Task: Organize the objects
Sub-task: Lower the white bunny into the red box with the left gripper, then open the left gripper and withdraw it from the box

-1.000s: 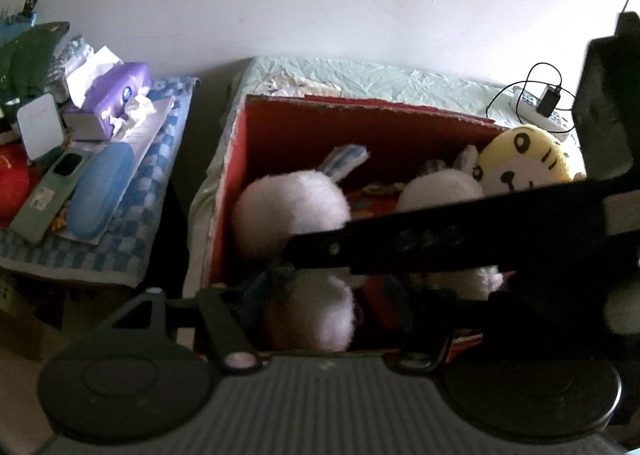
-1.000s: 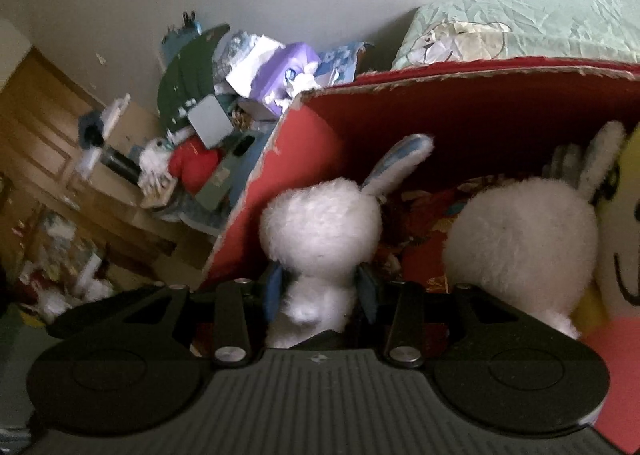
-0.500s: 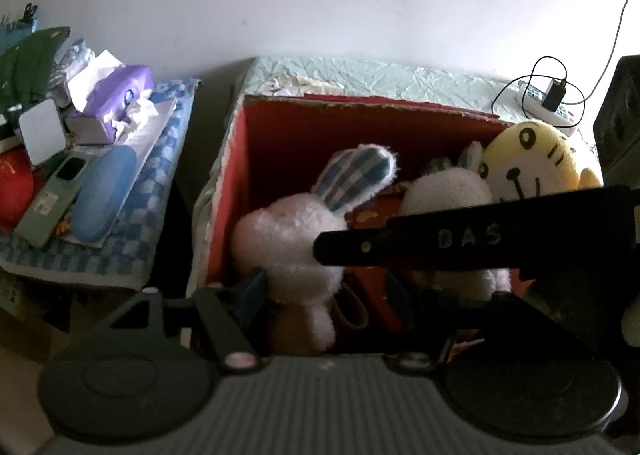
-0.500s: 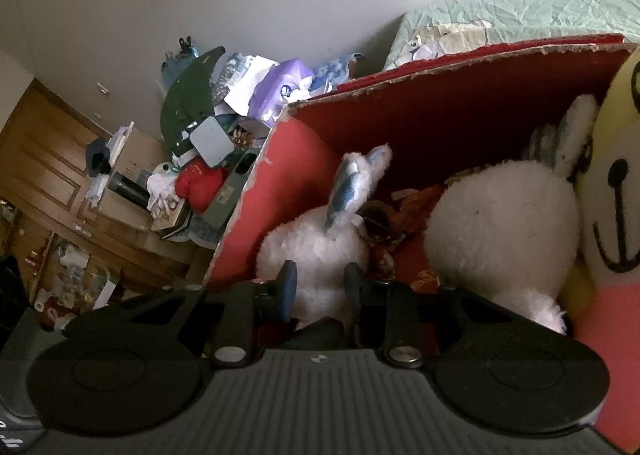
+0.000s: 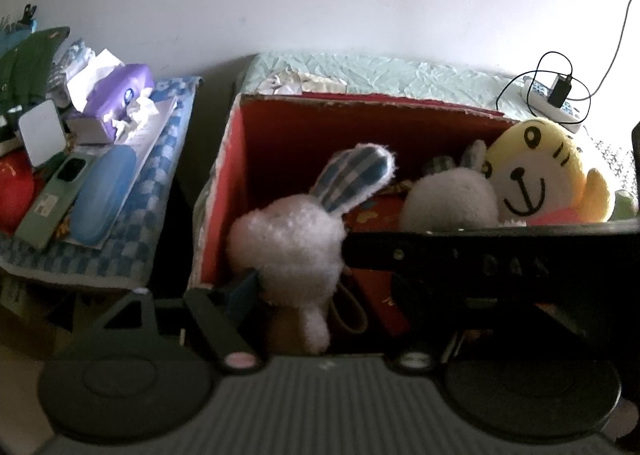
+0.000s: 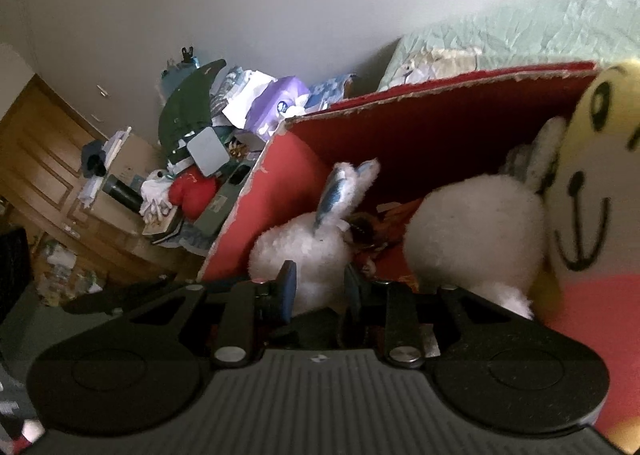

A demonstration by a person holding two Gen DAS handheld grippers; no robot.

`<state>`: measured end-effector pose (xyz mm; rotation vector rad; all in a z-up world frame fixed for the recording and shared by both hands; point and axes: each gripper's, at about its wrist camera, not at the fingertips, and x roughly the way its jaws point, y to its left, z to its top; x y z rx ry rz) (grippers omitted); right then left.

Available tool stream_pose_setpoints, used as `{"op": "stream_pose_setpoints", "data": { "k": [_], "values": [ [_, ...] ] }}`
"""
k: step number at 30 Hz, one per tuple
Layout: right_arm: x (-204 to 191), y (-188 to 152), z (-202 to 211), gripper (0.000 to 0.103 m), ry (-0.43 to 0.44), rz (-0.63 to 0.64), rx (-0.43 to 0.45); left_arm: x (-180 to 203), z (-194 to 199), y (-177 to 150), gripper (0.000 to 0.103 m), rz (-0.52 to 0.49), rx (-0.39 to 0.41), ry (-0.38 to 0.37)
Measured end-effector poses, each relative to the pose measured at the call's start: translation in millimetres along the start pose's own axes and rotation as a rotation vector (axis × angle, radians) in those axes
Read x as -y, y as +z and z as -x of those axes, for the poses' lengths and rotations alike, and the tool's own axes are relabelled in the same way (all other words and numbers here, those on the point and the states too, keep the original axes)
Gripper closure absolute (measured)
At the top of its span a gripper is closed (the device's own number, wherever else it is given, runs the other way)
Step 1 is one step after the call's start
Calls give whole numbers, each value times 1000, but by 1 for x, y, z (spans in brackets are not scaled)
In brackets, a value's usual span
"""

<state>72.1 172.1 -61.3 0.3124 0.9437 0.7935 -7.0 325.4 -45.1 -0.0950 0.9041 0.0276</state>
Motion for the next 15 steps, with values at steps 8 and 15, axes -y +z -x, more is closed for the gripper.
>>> {"op": "stream_pose_setpoints", "data": {
  "k": [8, 15],
  "values": [
    [2, -8, 13, 72, -30, 3, 45, 6, 1, -2, 30, -15, -13, 26],
    [-2, -14, 29, 73, 1, 10, 74, 13, 13, -6, 29, -24, 8, 33]
  ]
}}
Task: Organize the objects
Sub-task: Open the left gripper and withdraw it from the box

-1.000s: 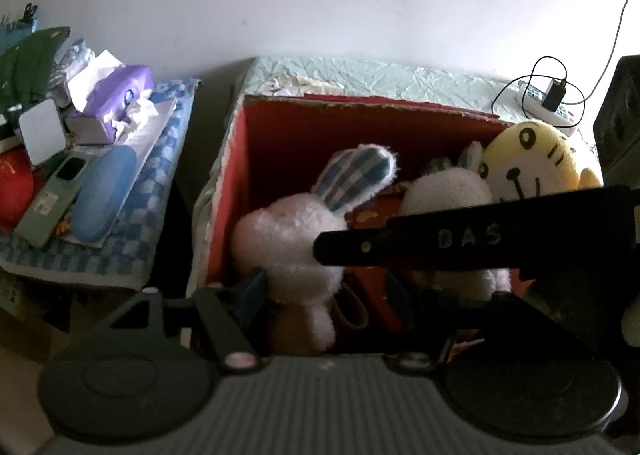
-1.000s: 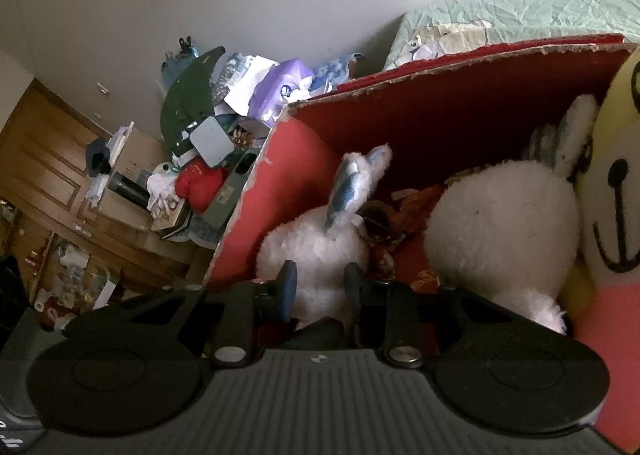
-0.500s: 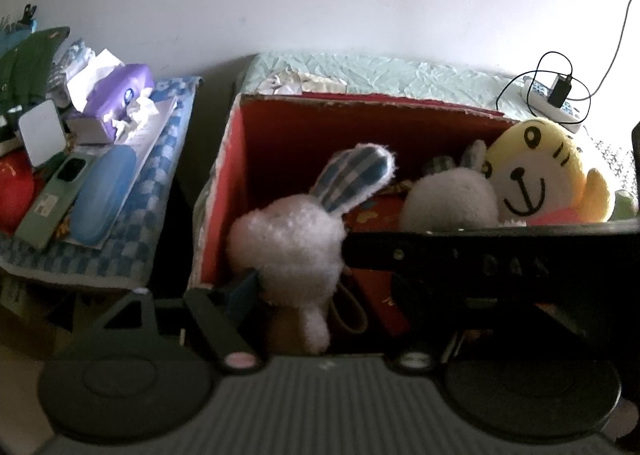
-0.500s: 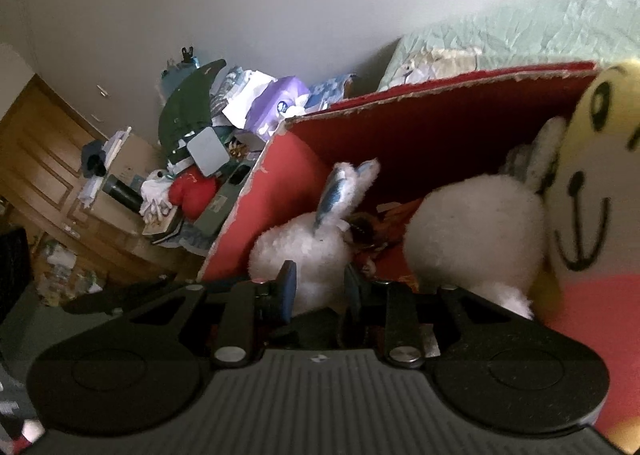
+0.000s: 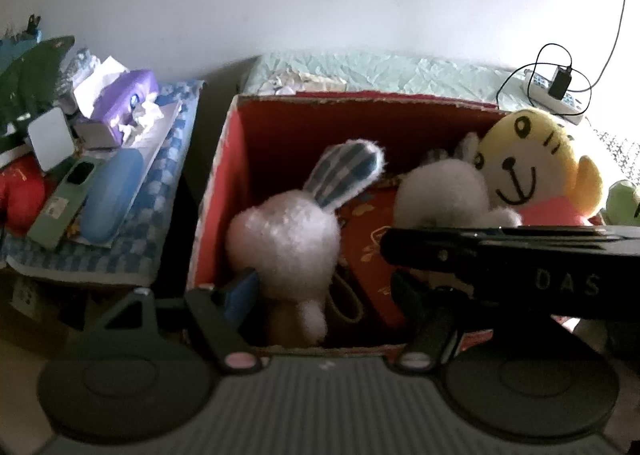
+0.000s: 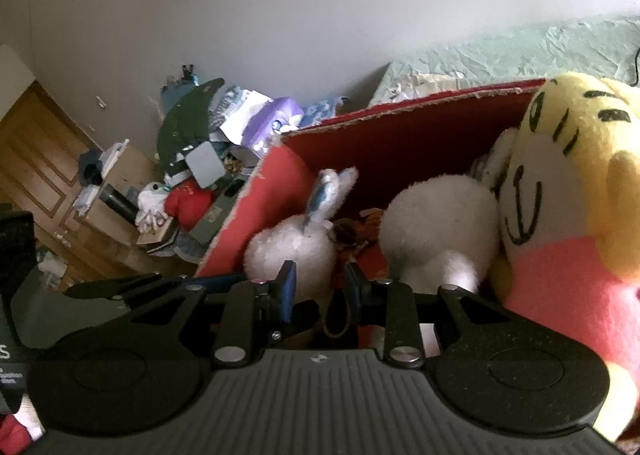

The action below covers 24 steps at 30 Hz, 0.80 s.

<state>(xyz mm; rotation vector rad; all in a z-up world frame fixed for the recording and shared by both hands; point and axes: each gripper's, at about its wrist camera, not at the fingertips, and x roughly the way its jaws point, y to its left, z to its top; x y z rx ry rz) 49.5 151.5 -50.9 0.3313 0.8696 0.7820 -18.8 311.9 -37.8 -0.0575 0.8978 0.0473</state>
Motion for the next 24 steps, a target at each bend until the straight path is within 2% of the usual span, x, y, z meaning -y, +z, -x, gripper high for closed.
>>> {"op": "stream_pose_setpoints", "data": {
  "k": [13, 19, 24],
  "values": [
    [-30, -19, 23, 73, 64, 75, 19, 10, 44, -23, 24, 8, 74, 57],
    [-35, -32, 30, 72, 75, 109, -8, 14, 54, -41, 22, 38, 62, 76],
    [-29, -46, 35, 72, 61, 112, -45, 23, 49, -57, 22, 51, 12, 56]
  ]
}}
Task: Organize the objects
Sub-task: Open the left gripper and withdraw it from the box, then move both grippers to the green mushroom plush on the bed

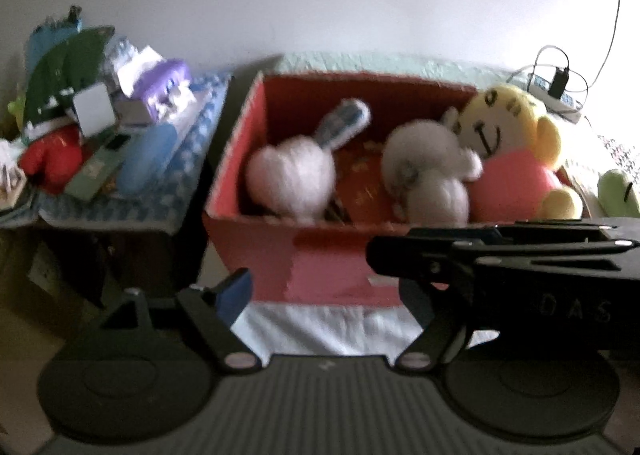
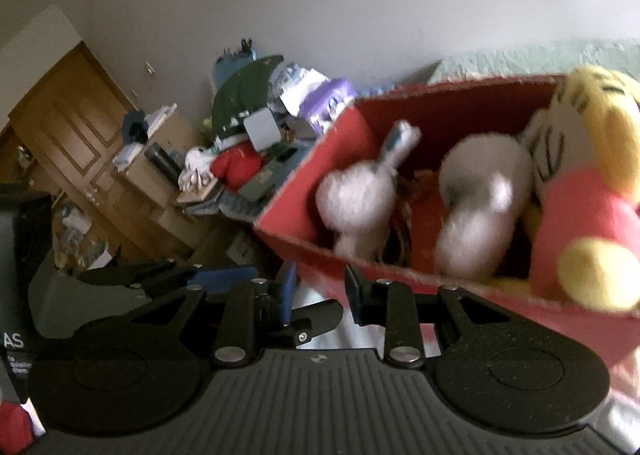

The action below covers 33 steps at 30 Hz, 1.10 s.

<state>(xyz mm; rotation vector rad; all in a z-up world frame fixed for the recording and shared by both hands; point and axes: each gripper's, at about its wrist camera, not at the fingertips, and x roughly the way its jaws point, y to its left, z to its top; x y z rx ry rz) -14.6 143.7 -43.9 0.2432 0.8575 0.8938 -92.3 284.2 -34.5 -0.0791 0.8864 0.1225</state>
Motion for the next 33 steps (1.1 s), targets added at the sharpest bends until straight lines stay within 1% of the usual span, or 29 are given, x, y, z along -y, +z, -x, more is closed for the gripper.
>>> {"op": "stream_pose_setpoints", "data": {
  "k": [7, 14, 17, 21, 25, 29, 33],
  "values": [
    [20, -20, 15, 72, -39, -30, -36, 30, -15, -25, 22, -34, -82, -49],
    [50, -39, 35, 72, -101, -74, -55, 70, -33, -38, 22, -109, -141, -101],
    [67, -49, 48, 72, -141, -103, -61, 92, -39, -45, 22, -156, -170, -151],
    [96, -58, 69, 72, -200, -180, -55, 127, -44, -52, 22, -247, -191, -226],
    [123, -67, 94, 72, -250, -248, -37, 165, -51, -56, 22, -312, -212, -304],
    [144, -73, 119, 72, -298, -285, -16, 200, -58, -56, 22, -359, -230, -359],
    [166, -77, 143, 72, -334, -311, 8, 240, -62, -51, 22, -405, -226, -401]
  ]
}}
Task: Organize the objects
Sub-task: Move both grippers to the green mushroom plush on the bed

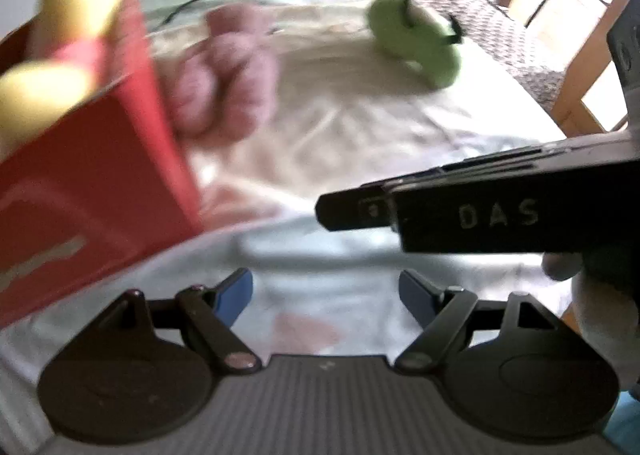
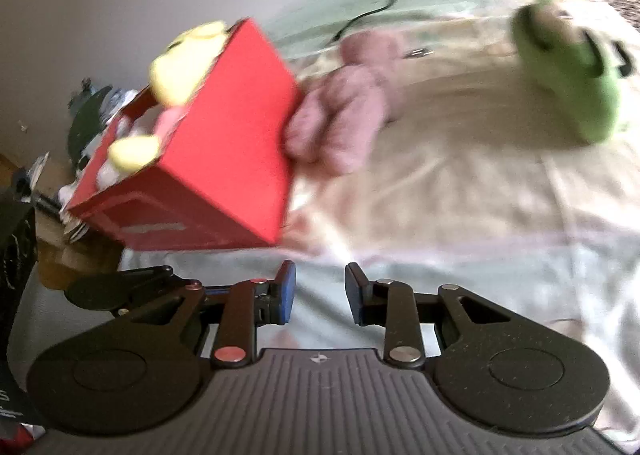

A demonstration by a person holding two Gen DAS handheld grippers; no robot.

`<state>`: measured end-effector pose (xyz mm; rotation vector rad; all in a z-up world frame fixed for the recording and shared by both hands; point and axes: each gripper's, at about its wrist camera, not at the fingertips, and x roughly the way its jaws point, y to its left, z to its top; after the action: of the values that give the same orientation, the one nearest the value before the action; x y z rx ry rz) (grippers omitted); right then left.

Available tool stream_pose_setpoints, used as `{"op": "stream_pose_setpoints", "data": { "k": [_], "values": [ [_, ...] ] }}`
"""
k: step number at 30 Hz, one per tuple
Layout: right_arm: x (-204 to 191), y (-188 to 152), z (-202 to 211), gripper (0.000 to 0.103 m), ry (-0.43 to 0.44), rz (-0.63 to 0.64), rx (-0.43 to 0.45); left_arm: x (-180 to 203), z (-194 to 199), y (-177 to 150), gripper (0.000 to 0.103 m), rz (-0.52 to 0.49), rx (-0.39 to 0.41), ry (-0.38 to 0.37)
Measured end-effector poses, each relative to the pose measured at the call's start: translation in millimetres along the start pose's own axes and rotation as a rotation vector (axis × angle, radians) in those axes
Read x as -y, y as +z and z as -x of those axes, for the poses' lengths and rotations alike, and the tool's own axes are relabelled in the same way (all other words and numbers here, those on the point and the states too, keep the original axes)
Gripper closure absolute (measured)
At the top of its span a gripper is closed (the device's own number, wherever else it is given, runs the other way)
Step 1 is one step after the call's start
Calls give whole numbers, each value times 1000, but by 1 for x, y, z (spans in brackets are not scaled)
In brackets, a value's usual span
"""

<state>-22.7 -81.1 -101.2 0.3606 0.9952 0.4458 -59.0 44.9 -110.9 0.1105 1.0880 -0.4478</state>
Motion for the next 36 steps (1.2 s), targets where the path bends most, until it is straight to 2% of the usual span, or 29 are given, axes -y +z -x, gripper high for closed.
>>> {"op": "stream_pose_setpoints", "data": {
  "k": [8, 14, 21, 27, 33, 36],
  "values": [
    [62, 12, 36, 72, -52, -78, 67, 47, -21, 43, 22, -47, 27, -35],
    [111, 27, 54, 72, -85, -154, 116, 73, -38, 74, 21, -83, 36, -14],
    [158, 50, 67, 72, -112, -229, 168, 87, -57, 113, 21, -78, 51, 28],
    [193, 74, 64, 71, -70, -307, 192, 90, -69, 153, 21, -33, 74, 42],
    [224, 95, 45, 67, 46, -425, 200, 90, -81, 176, 21, 15, 94, 7],
    [233, 104, 28, 66, 109, -455, 170, 86, -91, 183, 21, 49, 90, 4]
  ]
}}
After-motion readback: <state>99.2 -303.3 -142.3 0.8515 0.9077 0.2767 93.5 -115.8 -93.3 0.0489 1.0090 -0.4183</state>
